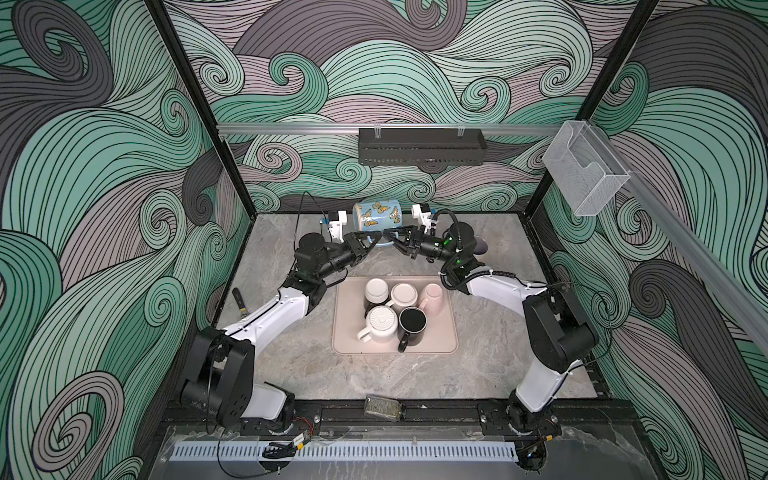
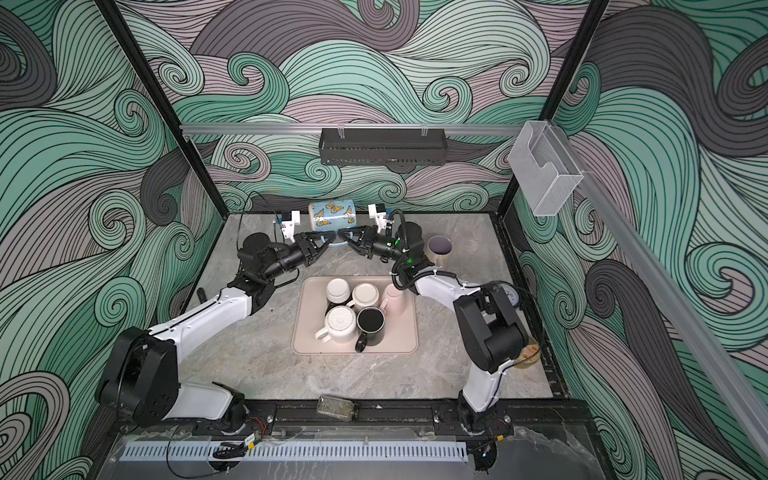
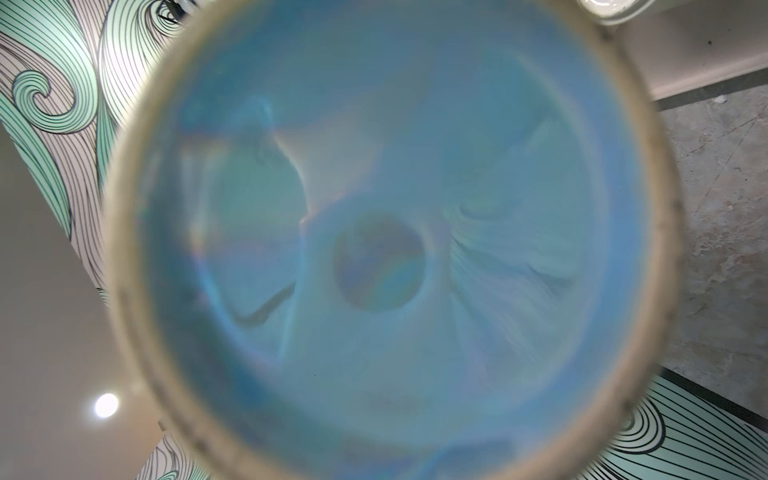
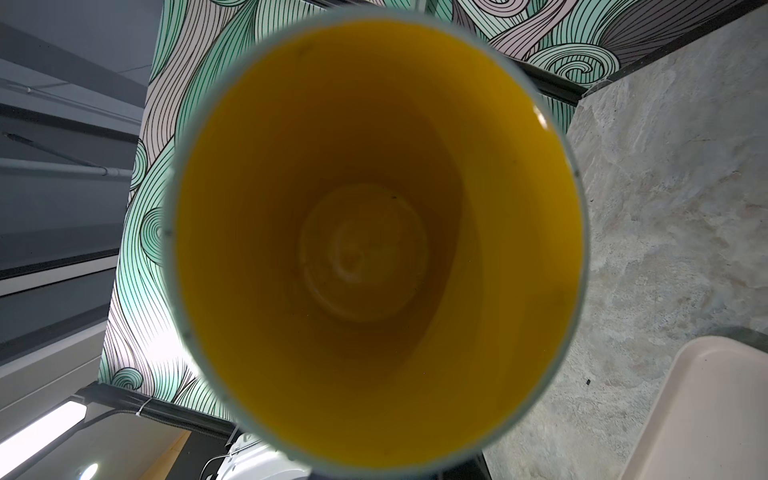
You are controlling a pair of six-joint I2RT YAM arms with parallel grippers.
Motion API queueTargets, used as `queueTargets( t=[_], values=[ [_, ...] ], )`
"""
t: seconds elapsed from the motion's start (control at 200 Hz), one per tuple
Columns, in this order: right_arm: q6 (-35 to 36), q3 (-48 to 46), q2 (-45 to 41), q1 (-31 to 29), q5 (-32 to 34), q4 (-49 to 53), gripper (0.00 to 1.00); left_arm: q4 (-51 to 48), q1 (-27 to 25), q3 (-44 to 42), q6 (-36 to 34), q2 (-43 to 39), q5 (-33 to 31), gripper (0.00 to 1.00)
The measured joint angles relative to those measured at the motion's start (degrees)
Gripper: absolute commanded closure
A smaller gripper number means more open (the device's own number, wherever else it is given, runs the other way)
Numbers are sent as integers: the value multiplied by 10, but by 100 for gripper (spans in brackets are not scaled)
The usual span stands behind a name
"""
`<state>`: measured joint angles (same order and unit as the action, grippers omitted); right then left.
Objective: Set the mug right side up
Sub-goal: 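Open the left gripper and pull it back while the right carries the mug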
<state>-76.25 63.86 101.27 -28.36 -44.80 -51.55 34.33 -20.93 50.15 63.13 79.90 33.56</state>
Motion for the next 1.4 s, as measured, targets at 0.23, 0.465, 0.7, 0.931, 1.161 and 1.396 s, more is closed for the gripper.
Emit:
queueTargets(
  t=[0.23,0.465,0.7,0.931,1.161,1.396],
  values=[
    [36,5,0,10,9,108,100,-268,0,44,-119,-78,-136,24],
    [136,21,-21,35,43,285,100,-393,52,34,-183,-156,-211,18],
    [319,130,-46,37,200,577,100,-428,58,4,-219,-159,-186,22],
    [453,182,-46,32,368,719,100,-471,58,7,-242,-124,-180,21],
    [536,195,-35,33,477,817,100,-461,57,6,-246,-121,-180,13],
    [572,208,-8,36,527,833,100,-462,39,6,-257,-105,-182,12]
  ],
)
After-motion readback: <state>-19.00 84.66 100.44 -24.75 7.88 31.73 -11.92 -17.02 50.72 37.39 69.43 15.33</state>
